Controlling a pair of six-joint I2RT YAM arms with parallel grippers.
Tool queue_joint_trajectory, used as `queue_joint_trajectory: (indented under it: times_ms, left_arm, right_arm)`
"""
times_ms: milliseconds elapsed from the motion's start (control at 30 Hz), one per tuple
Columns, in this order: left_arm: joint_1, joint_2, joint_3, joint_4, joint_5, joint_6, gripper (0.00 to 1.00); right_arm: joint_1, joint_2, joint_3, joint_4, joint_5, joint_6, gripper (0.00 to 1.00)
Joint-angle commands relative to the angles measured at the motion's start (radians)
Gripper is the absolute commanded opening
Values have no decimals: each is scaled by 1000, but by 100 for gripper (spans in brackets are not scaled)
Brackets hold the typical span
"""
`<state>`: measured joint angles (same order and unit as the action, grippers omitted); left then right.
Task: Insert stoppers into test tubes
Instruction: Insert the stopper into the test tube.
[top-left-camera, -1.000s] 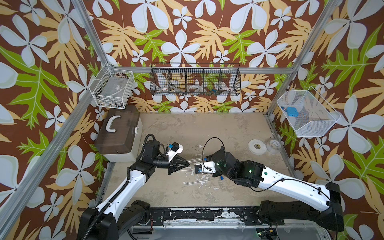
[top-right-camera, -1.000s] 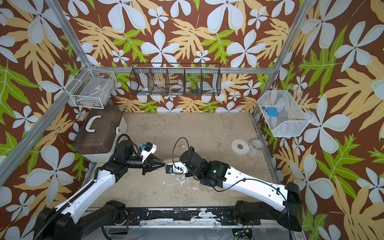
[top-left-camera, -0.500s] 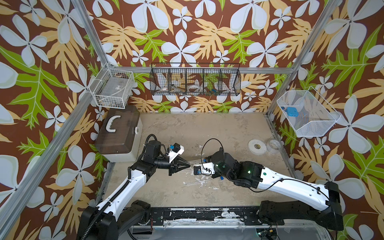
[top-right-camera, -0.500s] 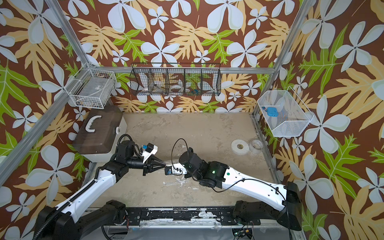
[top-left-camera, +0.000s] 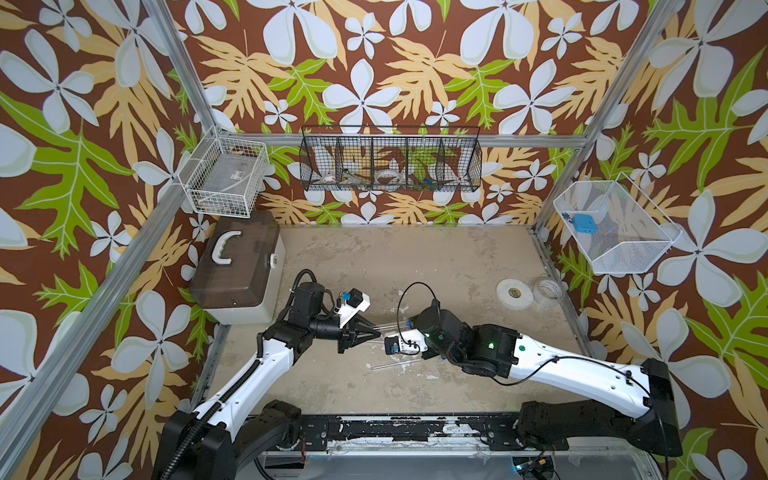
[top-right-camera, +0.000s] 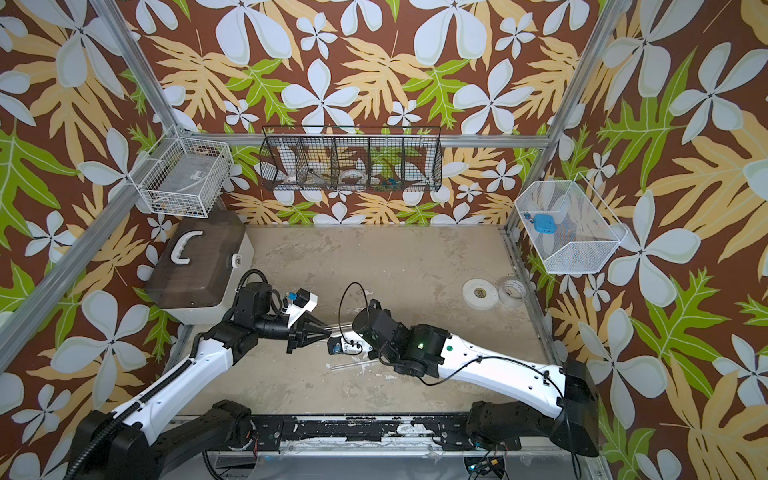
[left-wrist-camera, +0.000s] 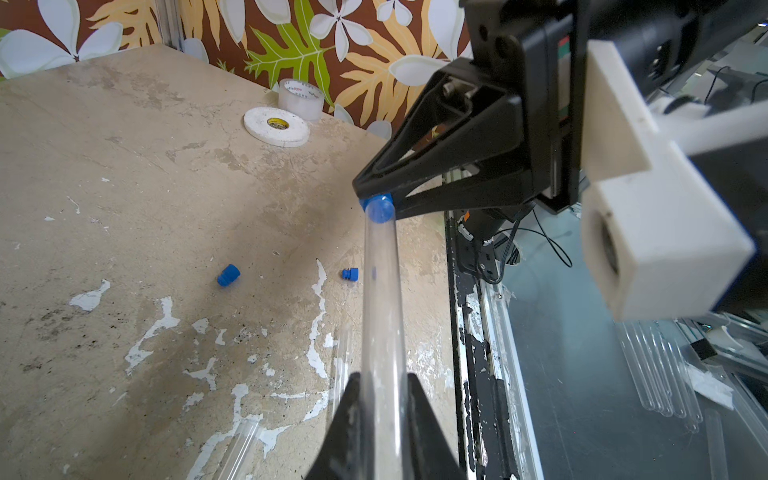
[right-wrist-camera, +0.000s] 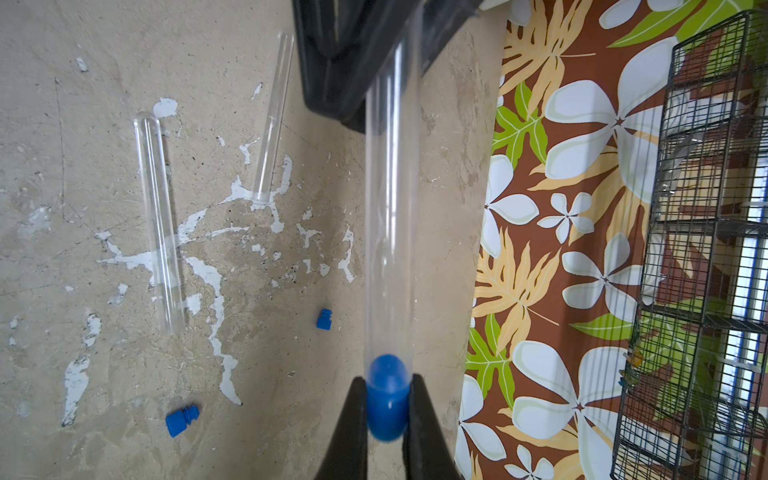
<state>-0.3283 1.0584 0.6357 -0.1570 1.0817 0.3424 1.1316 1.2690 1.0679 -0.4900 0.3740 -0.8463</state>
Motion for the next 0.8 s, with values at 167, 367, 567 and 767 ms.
queue_joint_trajectory:
  times_ms: [167, 367, 567, 767]
  left_arm:
    - [-14, 3, 15, -17, -14, 45, 5]
    - [-14, 7, 15, 11, 7, 7, 5]
    - [-14, -1, -7, 73, 16, -66, 4]
    - [-14, -17, -42, 171, 43, -176, 4]
  right_arm:
    - [23, 18, 20, 44, -41, -1, 0]
    - [36, 26, 24, 43, -56, 0, 0]
    - [43, 32, 38, 53, -75, 29, 1]
    - [31, 43, 64, 70, -98, 83, 1]
